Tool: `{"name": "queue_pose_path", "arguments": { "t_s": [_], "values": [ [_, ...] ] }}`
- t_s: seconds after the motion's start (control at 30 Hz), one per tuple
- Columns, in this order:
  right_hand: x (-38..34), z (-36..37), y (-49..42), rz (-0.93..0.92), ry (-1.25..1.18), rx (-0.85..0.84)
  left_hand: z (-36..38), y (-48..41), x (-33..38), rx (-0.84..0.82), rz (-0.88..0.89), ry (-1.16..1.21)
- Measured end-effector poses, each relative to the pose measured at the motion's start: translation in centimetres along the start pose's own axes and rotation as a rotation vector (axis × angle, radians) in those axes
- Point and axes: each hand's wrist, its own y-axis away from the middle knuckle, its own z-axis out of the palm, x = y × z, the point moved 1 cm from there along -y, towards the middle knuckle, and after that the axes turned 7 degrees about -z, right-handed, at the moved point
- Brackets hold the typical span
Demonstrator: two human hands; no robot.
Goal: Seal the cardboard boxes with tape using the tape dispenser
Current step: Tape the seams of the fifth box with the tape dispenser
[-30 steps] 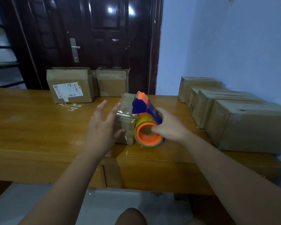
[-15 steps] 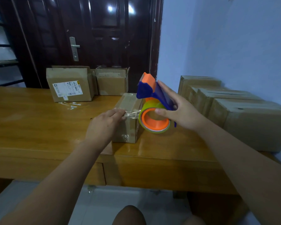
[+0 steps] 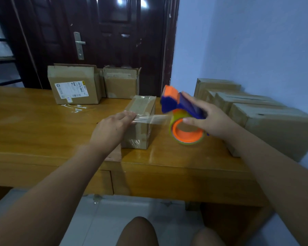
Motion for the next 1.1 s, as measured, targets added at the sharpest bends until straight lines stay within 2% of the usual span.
{"name": "queue_pose_path", "arguments": {
  "t_s": [0.07, 0.13, 0.3, 0.37, 0.47, 0.63, 0.83, 0.93, 1.0, 1.1],
  "values": [
    [0.4, 0.1, 0.4, 0.002, 0.224, -0.114, 0.1, 0.0, -0.1, 0.002, -0.003, 0.013],
    [0.8, 0.3, 0.5, -0.007, 0.313, -0.192, 0.1, -0.1, -0.2, 0.002, -0.016, 0.026],
    [0.0, -1.6, 0.5, 0.032, 0.005, -0.057, 0.4, -0.1, -0.4, 0.001, -0.026, 0.054],
    [0.1, -1.6, 0.6, 0.050, 0.063, -0.106, 0.6, -0.1, -0.4, -0.005, -0.034, 0.055],
    [0.2, -0.8, 0.5, 0.078, 0.311, -0.258, 0.5, -0.2, -0.4, -0.018, -0.051, 0.065],
    [-1.1, -0.3, -0.7, 0.097, 0.451, -0.376, 0.3, -0.4, -0.2, -0.051, -0.084, 0.076],
    [-2.9, 0.1, -3.7, 0.059, 0.576, -0.508, 0.4, -0.2, 0.5, -0.041, -0.126, 0.153],
    [-3.8, 0.3, -4.9, 0.068, 0.580, -0.545, 0.6, 0.1, 1.2, -0.138, -0.127, 0.120],
    [-4.3, 0.2, -5.5, 0.100, 0.563, -0.568, 0.7, 0.1, 2.2, -0.197, -0.173, 0.085],
    [-4.9, -0.1, -6.2, 0.138, 0.511, -0.616, 1.2, -0.3, 3.5, -0.156, -0.297, 0.069]
  ]
}}
